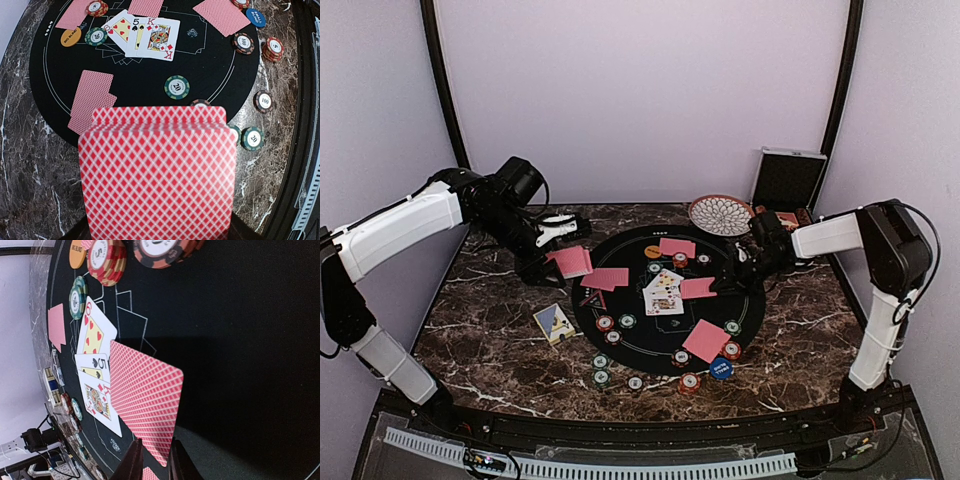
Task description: Distribute texas hold em gaming equipment
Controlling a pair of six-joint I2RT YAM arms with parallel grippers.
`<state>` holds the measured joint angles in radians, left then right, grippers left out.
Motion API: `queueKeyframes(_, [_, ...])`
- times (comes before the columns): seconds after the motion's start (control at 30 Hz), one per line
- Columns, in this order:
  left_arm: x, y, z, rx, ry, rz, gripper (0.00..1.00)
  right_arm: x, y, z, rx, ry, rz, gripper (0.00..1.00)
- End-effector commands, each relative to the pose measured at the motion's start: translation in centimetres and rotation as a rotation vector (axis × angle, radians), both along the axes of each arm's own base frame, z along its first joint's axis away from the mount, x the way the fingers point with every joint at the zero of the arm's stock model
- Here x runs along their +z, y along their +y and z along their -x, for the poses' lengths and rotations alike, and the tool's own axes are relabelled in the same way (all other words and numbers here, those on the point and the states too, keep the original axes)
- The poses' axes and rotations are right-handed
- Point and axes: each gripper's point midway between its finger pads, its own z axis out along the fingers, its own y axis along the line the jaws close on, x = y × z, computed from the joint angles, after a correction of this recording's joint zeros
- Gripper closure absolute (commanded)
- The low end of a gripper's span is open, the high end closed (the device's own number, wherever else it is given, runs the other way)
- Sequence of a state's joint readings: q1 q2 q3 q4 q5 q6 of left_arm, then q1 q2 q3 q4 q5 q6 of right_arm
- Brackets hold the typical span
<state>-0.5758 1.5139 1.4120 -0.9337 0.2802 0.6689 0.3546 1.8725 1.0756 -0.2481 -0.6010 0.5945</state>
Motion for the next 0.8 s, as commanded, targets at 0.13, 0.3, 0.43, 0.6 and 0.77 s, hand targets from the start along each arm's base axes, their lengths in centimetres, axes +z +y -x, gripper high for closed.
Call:
queueKeyframes(0.13, [1.1,0.1,0.4,-0.003,-0.012,0.022,1.0,1.8,-1.1,-1.2,-0.021,-0.064,0.079,0.63])
queueKeyframes(0.3, [1.2,0.0,0.3,-0.002,-0.011,0.027,1.0,6.7,2.0,-1.3,0.002,-0.146,-0.024,0.47])
queueKeyframes(0.43, [1.2,-0.1,0.2,0.003,-0.011,0.031,1.0,10.9,6.5,-0.6,0.068,-0.196,-0.139,0.3])
queueKeyframes(0.6, [1.0,-0.3,0.1,0.012,0.002,0.043,1.0,14.1,12.2,1.3,0.161,-0.219,-0.255,0.01])
queueKeyframes(0.77, [0.8,-0.2,0.3,0.013,0.002,0.043,1.0,16.6,13.5,1.5,0.122,-0.26,-0.374,0.02])
